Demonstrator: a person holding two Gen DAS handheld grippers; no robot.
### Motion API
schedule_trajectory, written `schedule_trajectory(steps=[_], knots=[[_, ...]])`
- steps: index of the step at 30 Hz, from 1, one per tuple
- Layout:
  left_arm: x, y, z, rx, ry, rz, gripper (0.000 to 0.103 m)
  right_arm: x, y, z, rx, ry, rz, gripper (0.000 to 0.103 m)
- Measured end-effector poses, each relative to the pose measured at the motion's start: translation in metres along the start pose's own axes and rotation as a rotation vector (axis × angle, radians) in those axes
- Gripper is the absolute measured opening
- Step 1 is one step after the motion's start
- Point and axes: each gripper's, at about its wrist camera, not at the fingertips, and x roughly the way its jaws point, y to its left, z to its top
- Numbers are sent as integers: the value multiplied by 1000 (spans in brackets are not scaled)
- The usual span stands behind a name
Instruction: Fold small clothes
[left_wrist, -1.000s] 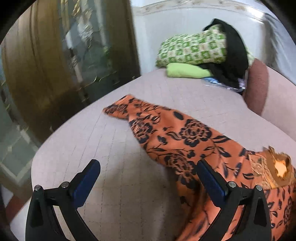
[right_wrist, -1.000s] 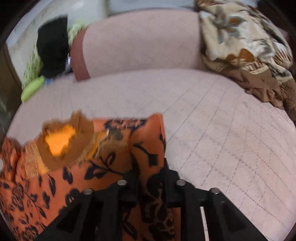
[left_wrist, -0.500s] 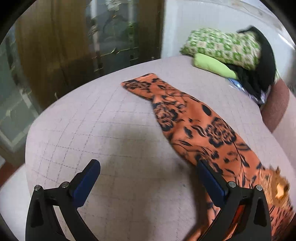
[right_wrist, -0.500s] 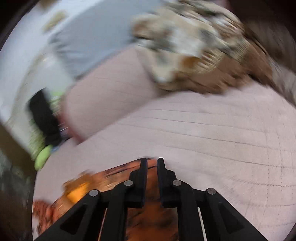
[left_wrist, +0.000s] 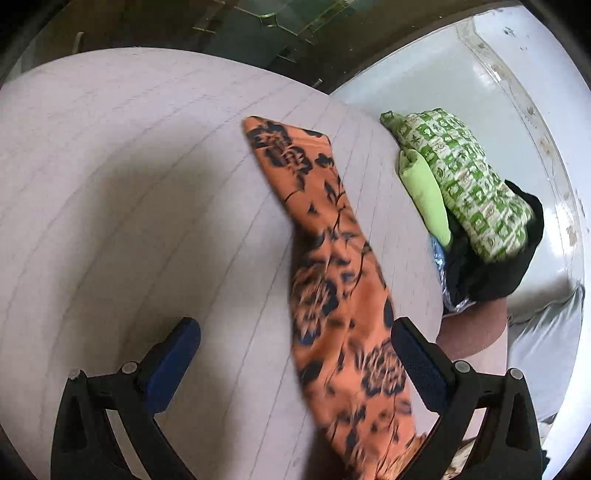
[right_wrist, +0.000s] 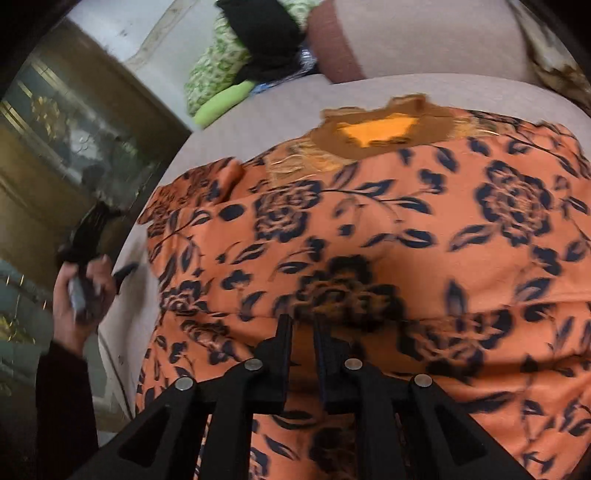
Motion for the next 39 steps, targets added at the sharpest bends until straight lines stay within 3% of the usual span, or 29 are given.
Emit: schedule_trajectory(steps=[4, 7, 9, 10, 11, 12, 13, 17, 20, 25, 29, 32, 35, 36, 37, 38, 39], knots=[[21, -17, 33, 74, -64, 74, 102, -1, -2, 11, -24, -18, 36, 15], [36, -27, 49, 162, -65, 103, 100, -4, -13, 17, -12, -24, -1, 15], [43, -33, 54, 214, -67, 161, 96, -5, -19, 22, -11, -26, -18, 15], [45, -39, 57, 244, -73, 189, 79, -3, -22, 26, 1, -23, -17, 15], [47, -43, 59, 283, -69, 223, 41, -5, -26, 29, 11, -21, -12, 15], [54, -47, 64, 316, -39, 250, 20, -6, -28, 31, 21, -26, -8, 15], [59, -47, 68, 309, -12, 260, 10, -10, -31, 33, 32, -36, -6, 15], [46, -54, 76, 253, 14, 230, 5, -34, -46, 39, 100, -106, -16, 15], [5, -94, 61, 353, -51, 153, 4, -61, -61, 43, 158, -181, -58, 15], [-74, -194, -7, 652, -120, 70, 4, -104, -104, 47, 320, -284, -97, 15], [-132, -269, -93, 883, -142, -26, 4, -143, -137, 44, 415, -377, -101, 17], [-168, -318, -173, 1047, -120, -98, 4, -172, -157, 37, 460, -451, -113, 24], [-178, -349, -243, 1159, -48, -155, 5, -196, -175, 29, 523, -516, -89, 50], [-179, -356, -273, 1200, 5, -175, 5, -205, -182, 25, 558, -559, -78, 70], [-178, -360, -297, 1238, 66, -196, 9, -212, -186, 21, 581, -596, -73, 75], [-178, -364, -323, 1291, 159, -236, 26, -218, -190, 18, 599, -626, -67, 75], [-177, -368, -348, 1351, 263, -281, 37, -222, -194, 17, 611, -636, -58, 75]])
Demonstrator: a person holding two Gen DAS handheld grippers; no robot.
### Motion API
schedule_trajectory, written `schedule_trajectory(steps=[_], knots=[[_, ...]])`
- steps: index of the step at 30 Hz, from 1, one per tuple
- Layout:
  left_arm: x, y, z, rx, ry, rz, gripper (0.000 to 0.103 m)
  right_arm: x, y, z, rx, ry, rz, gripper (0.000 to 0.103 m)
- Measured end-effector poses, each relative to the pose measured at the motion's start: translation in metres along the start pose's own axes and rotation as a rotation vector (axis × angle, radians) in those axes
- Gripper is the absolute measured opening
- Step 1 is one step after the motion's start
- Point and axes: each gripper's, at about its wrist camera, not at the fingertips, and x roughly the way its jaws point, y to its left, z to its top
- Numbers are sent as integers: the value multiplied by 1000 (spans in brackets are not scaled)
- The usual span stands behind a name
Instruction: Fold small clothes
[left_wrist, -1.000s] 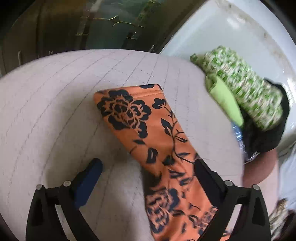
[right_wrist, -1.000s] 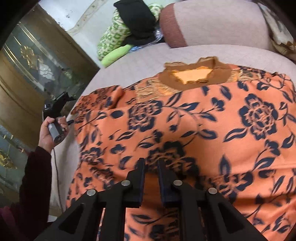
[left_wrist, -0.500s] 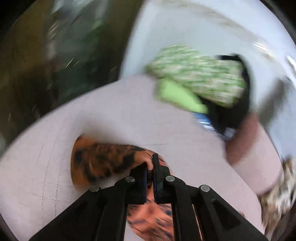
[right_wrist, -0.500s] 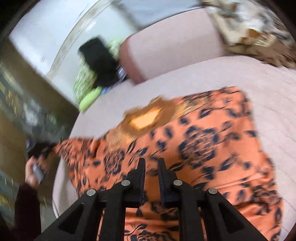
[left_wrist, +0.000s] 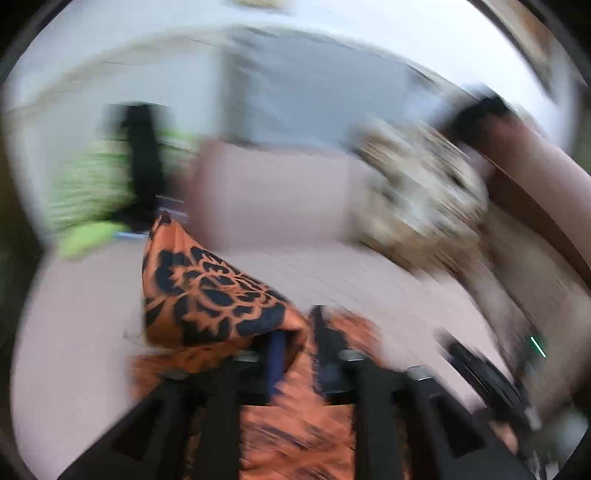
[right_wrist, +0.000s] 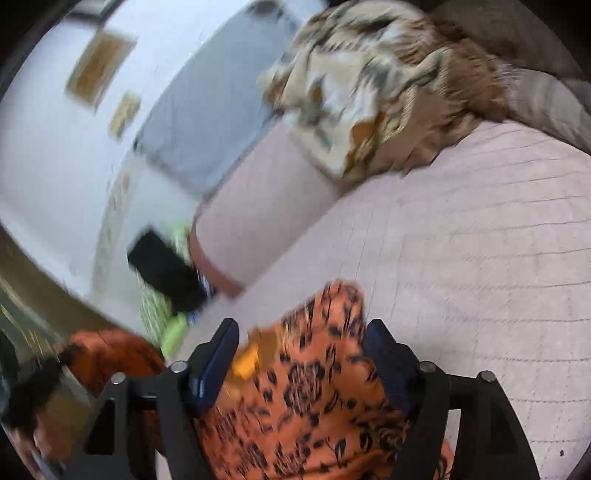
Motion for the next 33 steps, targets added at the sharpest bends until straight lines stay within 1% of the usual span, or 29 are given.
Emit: schedule_trajectory(steps=[1, 2, 3, 4, 5, 7, 8, 10, 11, 12, 13, 14, 15, 16, 17, 19, 20, 21, 22, 24, 27, 29, 31, 33], knots=[[0, -14, -3, 34, 11, -41, 51, -1, -3, 2, 13, -1, 7, 75], [-7, -26, -7, 70, -25, -63, 57, -1, -4, 4, 21, 0, 10, 75], [-18, -32, -11, 101, -79, -69, 63, 0, -5, 5, 24, 4, 11, 75], [-31, -32, -14, 122, -140, -67, 76, 2, -6, 5, 22, 10, 9, 75], [-41, -30, -17, 123, -180, -57, 83, 3, -5, 5, 18, 21, 9, 75], [-61, -3, -25, 64, -250, 11, 84, 6, -4, 3, 2, 53, 28, 75], [-65, 13, -30, 35, -263, 30, 85, 10, -1, 1, -12, 70, 34, 75], [-70, 55, -48, -88, -282, 77, 86, 21, 6, -4, -48, 103, 26, 75], [-66, 84, -62, -185, -279, 119, 86, 28, 9, -8, -76, 128, 6, 74], [-61, 104, -74, -251, -270, 148, 86, 32, 11, -11, -98, 146, -10, 72], [-52, 131, -90, -345, -253, 188, 86, 38, 13, -14, -120, 158, -27, 67], [-49, 146, -105, -408, -242, 224, 86, 44, 15, -17, -144, 174, -47, 63], [-41, 168, -123, -492, -226, 284, 86, 50, 16, -20, -167, 192, -70, 56], [-36, 183, -137, -543, -215, 324, 86, 60, 17, -23, -199, 216, -109, 53], [-28, 195, -149, -589, -154, 349, 86, 66, 16, -24, -219, 223, -138, 53], [-16, 215, -168, -644, -127, 516, 86, 82, 13, -29, -255, 244, -206, 53], [-8, 224, -176, -665, -116, 576, 85, 88, 10, -30, -262, 257, -218, 53], [-3, 231, -181, -678, -111, 597, 85, 94, 8, -31, -268, 268, -230, 53], [4, 236, -183, -687, -105, 605, 85, 100, 8, -32, -277, 273, -239, 53], [17, 242, -185, -683, -78, 593, 85, 107, 12, -33, -323, 258, -239, 53], [35, 252, -187, -672, -40, 563, 85, 114, 19, -35, -378, 209, -201, 52], [44, 258, -187, -692, -25, 505, 86, 125, 17, -38, -399, 218, -213, 52], [58, 261, -183, -697, 1, 476, 86, 140, 11, -43, -420, 253, -255, 52], [69, 257, -178, -663, 29, 454, 86, 152, 7, -47, -447, 282, -272, 51]])
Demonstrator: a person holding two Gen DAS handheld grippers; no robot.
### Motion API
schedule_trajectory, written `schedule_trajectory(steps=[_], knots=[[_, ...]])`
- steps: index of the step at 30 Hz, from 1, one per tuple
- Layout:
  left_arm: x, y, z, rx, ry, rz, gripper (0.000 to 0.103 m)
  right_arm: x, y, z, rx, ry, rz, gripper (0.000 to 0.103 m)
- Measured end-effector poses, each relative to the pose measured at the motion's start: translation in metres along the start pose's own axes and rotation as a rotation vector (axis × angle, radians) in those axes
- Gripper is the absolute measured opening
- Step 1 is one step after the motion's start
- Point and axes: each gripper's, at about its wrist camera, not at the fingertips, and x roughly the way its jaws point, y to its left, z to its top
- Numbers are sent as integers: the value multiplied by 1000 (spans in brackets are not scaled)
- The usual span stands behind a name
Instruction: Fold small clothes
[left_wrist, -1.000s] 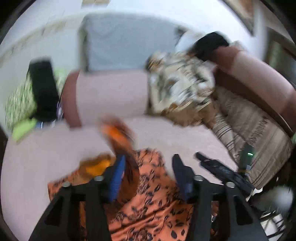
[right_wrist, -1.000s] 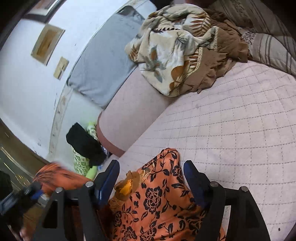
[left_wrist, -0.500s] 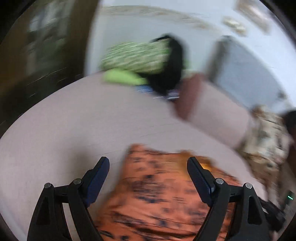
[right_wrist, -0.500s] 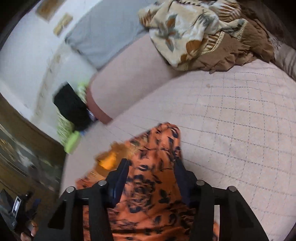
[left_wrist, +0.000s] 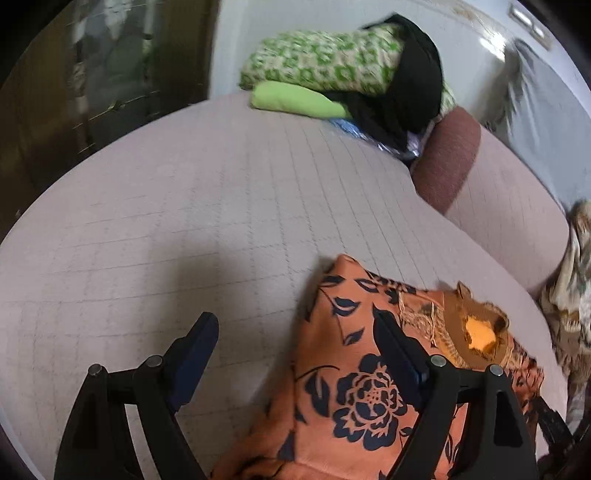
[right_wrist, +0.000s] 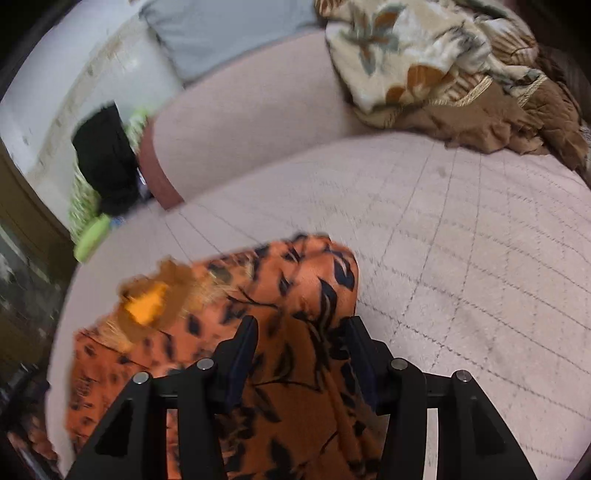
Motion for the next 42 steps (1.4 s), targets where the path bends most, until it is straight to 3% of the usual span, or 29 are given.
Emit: schedule_trajectory(steps=[3, 4, 6, 7, 8, 11, 12, 14, 15, 16, 17, 18, 20, 22, 23, 24, 25, 27, 29, 31, 32, 34, 35, 36, 37, 39, 42], knots=[[13, -11, -5, 72, 56, -13, 86, 8, 3, -5, -33, 26, -33, 34], [18, -13, -8, 93, 66, 5, 80, 5, 8, -6, -60, 19, -39, 24], [29, -11, -11, 117, 92, 45, 45, -6, 21, -8, -124, -14, -73, 17], [34, -7, -12, 108, 110, 59, 15, -16, 27, -8, -148, -54, -88, 16], [39, -2, -12, 75, 118, 61, 6, -23, 30, -8, -152, -82, -92, 16], [33, 8, -12, 47, 44, 195, 4, -47, 31, -4, -118, -197, -105, 15], [30, 8, -12, 47, 32, 201, 4, -47, 27, -4, -99, -205, -113, 15], [26, 7, -11, 33, 35, 172, 4, -28, 12, -4, -54, -111, -130, 16], [25, 4, -12, 40, 36, 172, 4, -15, 2, -6, -22, -54, -147, 20], [23, 0, -13, 55, 29, 185, 4, -5, -10, -9, 18, -10, -155, 31], [19, -4, -14, 67, 12, 184, 4, -7, -15, -8, 32, -22, -156, 39], [15, -9, -13, 76, -6, 169, 4, -16, -17, -4, 47, -33, -188, 59], [-1, -18, -11, 87, -61, 131, 4, -42, -17, 4, 63, -106, -162, 63], [-15, -26, -11, 101, -134, 84, 5, -77, -15, 7, 74, -235, -63, 63], [-21, -32, -13, 115, -152, 65, 10, -85, -10, 8, 58, -233, -31, 61], [-23, -41, -15, 146, -158, 32, 15, -89, -2, 8, 23, -192, 11, 49], [-21, -49, -17, 173, -147, 7, 22, -88, 8, 5, -11, -150, 47, 29], [-13, -67, -30, 237, -107, -9, 23, -83, 25, -5, -61, -85, 119, 24], [-2, -85, -43, 328, -82, 32, 23, -71, 50, -18, -119, 7, 180, 22], [9, -85, -50, 396, -83, 132, 23, -58, 72, -33, -207, 69, 160, 22], [20, -80, -52, 408, -77, 213, 23, -52, 79, -41, -252, 86, 111, 22], [42, -62, -51, 382, -36, 300, 27, -33, 68, -50, -267, 162, -40, 18], [43, -52, -49, 342, -36, 271, 31, -31, 56, -52, -242, 175, -63, 13], [39, -46, -47, 321, -44, 247, 32, -34, 41, -53, -205, 173, -38, 0], [36, -46, -50, 355, -67, 294, 31, -40, 29, -52, -171, 178, -22, 0], [42, -42, -58, 389, -45, 403, 27, -53, 11, -55, -147, 181, -95, 0], [25, -29, -51, 325, -31, 302, 25, -70, 3, -62, -109, 186, -42, 1]])
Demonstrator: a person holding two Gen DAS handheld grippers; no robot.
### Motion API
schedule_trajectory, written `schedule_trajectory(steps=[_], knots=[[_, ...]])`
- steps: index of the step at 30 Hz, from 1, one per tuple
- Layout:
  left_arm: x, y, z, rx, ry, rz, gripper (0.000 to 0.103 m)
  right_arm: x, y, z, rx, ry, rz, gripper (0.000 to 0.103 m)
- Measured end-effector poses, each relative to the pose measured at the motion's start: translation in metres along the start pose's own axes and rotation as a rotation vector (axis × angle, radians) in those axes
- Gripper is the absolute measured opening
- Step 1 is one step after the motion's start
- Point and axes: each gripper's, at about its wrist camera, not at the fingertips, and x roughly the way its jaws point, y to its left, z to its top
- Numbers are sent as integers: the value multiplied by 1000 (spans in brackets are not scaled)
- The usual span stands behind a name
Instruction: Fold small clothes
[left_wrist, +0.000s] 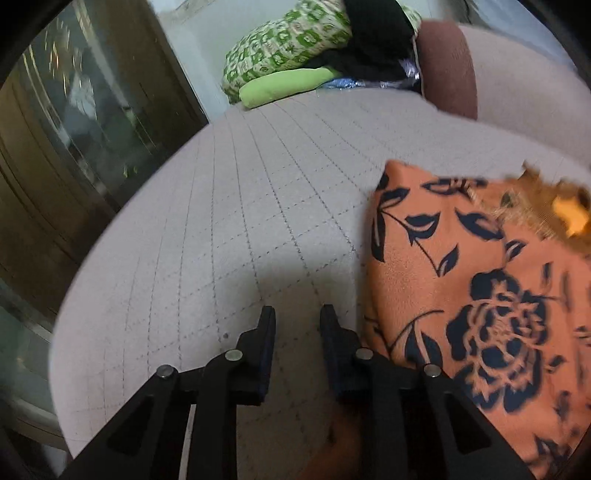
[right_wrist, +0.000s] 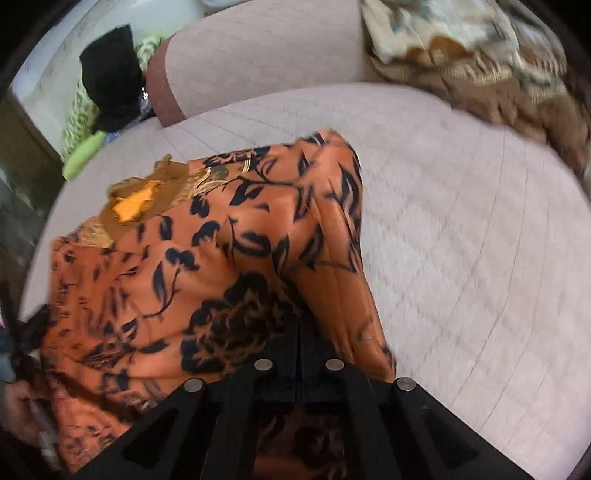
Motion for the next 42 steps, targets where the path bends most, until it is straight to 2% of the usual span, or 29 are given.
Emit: schedule_trajectory(steps=[1, 4, 6, 7, 8, 10, 12, 13, 16, 19, 22, 25, 28, 29, 30, 32, 33, 34, 35, 37, 40, 42], knots=[[-9, 6, 0, -23, -19, -37, 25, -9, 5, 0, -37, -20, 22, 7], [-39, 8, 5, -58, -101, -132, 25, -35, 40, -5, -131, -85, 171, 7], [-59, -2, 9, -53, -186, -209, 26, -30, 63, -4, -139, -37, 317, 7], [-62, -9, 10, -30, -203, -225, 31, -25, 72, -5, -148, -11, 352, 7], [-66, -23, 10, 19, -211, -248, 41, -18, 83, -8, -162, 24, 361, 7], [-63, -40, 1, 84, -176, -277, 53, -4, 93, -17, -184, 84, 315, 7], [-46, -60, -6, 155, -71, -298, 53, 8, 88, -27, -165, 159, 306, 8], [-38, -67, -12, 185, -7, -296, 53, 11, 79, -33, -122, 209, 334, 8], [-40, -70, -21, 219, -25, -270, 57, 8, 54, -41, -4, 230, 380, 6], [-49, -54, -26, 171, -13, -305, 56, -17, 42, -50, -8, 168, 352, 8], [-75, -12, -40, 85, -56, -317, 57, -60, 8, -66, 59, 48, 441, 8], [-99, 26, -54, 23, -110, -286, 65, -91, -28, -90, 135, -37, 391, 8], [-122, 60, -82, -43, -154, -239, 81, -113, -62, -113, 188, -54, 347, 9], [-127, 69, -96, -65, -157, -231, 82, -118, -68, -117, 194, -64, 337, 9], [-132, 79, -112, -86, -149, -229, 82, -123, -72, -119, 199, -74, 325, 12], [-140, 96, -141, -129, -117, -219, 82, -134, -88, -135, 232, -98, 322, 40], [-141, 100, -152, -136, -102, -224, 82, -132, -87, -142, 264, -113, 323, 78], [-142, 105, -163, -134, -88, -225, 82, -140, -95, -150, 294, -143, 319, 88], [-143, 111, -178, -126, -67, -205, 82, -143, -98, -159, 303, -168, 307, 88], [-145, 120, -196, -119, -24, -192, 82, -151, -109, -173, 286, -157, 291, 88], [-145, 132, -214, -111, 25, -243, 82, -154, -124, -193, 297, -113, 273, 87], [-147, 137, -220, -112, 36, -277, 75, -152, -130, -201, 312, -85, 270, 86]])
